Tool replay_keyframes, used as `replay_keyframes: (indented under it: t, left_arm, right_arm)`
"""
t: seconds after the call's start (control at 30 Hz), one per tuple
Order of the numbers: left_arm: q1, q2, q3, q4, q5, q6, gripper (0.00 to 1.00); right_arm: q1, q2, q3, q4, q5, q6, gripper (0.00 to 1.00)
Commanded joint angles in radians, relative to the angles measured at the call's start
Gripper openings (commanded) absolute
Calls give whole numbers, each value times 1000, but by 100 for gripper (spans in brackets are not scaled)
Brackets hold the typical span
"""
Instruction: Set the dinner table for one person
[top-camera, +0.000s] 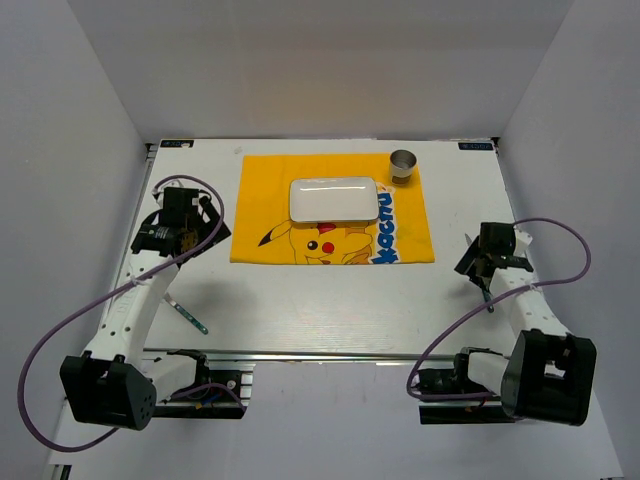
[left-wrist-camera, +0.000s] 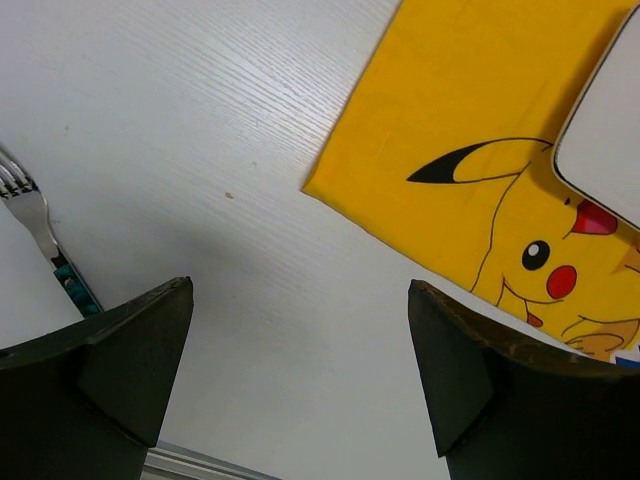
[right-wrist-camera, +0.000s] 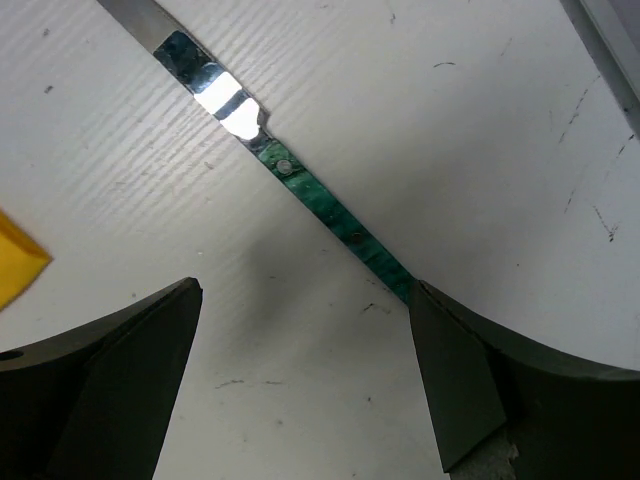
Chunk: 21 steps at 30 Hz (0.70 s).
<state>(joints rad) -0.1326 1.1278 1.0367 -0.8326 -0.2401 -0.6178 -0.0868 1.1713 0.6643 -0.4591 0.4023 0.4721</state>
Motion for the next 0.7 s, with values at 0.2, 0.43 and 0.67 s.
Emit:
replay_keyframes:
  t: [0.2, 0.43, 0.67]
  left_arm:
    - [4, -34, -1, 35, 118, 62, 98]
    - [13, -56, -3, 41, 108, 62, 98]
    - [22, -72, -1, 47, 108, 69, 98]
  right_arm:
    - [-82, 120, 36, 87, -24, -205, 89]
    - [-129, 246, 83, 19, -178, -188, 89]
    - [-140, 410, 156, -79, -232, -179, 74]
